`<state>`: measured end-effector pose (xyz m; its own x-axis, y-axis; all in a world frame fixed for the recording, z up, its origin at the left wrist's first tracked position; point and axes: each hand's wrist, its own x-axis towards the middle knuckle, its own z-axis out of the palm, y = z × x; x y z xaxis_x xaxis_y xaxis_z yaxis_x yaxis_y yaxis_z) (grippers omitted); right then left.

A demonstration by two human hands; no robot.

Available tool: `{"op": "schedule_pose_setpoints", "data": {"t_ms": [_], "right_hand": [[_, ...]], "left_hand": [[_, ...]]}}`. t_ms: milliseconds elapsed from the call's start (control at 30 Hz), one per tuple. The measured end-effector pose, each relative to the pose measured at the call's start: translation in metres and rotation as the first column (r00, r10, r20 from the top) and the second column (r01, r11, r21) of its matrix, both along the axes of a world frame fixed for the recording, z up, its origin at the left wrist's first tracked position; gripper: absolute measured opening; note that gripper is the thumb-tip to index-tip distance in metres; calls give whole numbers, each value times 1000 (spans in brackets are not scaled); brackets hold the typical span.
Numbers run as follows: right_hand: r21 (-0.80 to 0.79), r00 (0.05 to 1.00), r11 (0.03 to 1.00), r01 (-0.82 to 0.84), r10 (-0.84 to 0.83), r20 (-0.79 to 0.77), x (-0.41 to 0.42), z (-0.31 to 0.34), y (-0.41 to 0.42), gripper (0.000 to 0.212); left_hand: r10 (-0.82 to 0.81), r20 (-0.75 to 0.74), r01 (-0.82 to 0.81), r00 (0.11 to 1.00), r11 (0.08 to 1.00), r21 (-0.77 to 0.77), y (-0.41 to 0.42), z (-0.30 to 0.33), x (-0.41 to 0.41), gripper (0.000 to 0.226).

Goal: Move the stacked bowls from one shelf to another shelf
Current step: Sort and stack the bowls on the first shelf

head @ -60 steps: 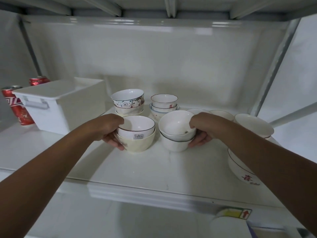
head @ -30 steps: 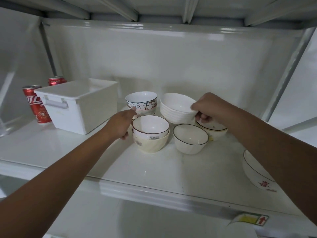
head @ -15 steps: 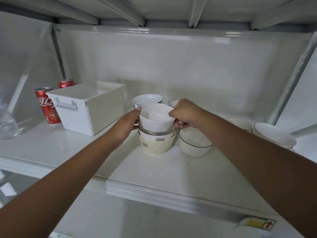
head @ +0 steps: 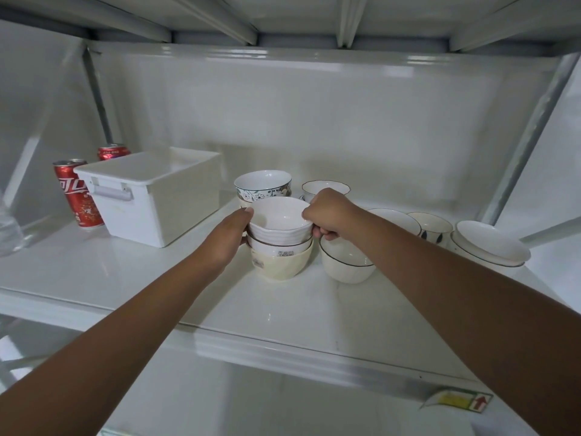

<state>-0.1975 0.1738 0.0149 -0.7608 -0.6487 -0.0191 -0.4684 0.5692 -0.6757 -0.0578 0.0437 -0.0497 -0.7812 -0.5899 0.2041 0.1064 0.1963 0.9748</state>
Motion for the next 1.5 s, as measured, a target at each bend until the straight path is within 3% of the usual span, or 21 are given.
{"op": "schedule_pose_setpoints", "data": {"t_ms": [133,233,300,467,567,667,933,1100,1167,1233,1300,1333,1400,1467,1500], "right_hand": [[8,1000,1000,-28,28,-1,0,-2,2,19],[-20,997,999,-35,36,66,-3,4,10,40],[-39,996,999,16,-13,92,-11,13,22,40],[280,996,957,81,-66,-62,-34,18,75,26],[438,995,893,100,-100,-23,-43,8,100,33],[476,986,875,87,-145,87,-48,-7,111,45],[247,892,919,307,-368,262,-80,-14,141,63],[85,841,918,386,-389,376,-93,-29,142,45],[52,835,919,390,-377,401,-97,-33,139,37],[46,828,919,392,-375,418,-97,-35,137,32],[63,827,917,394,-383,411,-98,-35,137,28],[65,829,917,393,-384,408,-98,-36,137,27],[70,837,921,382,-378,396,-99,-36,137,26],[83,844,927,367,-369,389,-99,-35,138,26],[85,845,928,364,-367,390,-99,-34,140,28]], "left_hand": [[27,2,-27,1000,999,23,3,-1,-2,32],[56,12,-56,998,996,63,6,-2,-2,31],[66,5,-66,998,993,103,8,-2,-2,31],[66,2,-65,998,986,152,15,-3,-3,32],[69,7,-69,998,981,182,19,-4,-4,33],[67,-1,-65,998,975,211,23,-5,-6,32],[137,-107,-116,985,976,183,28,-8,-4,26],[90,-106,-79,990,991,104,31,-13,0,28],[166,-85,-168,983,986,-20,32,-16,2,39],[360,-150,-388,921,885,-256,39,-15,9,51],[411,-332,-529,849,649,-547,52,-9,17,49],[348,-397,-527,849,534,-661,61,-2,18,45],[99,-382,-392,919,344,-853,78,10,12,33],[-104,-191,-172,976,174,-970,98,17,-4,27],[-132,-97,-87,987,81,-993,106,17,-16,29]]}}
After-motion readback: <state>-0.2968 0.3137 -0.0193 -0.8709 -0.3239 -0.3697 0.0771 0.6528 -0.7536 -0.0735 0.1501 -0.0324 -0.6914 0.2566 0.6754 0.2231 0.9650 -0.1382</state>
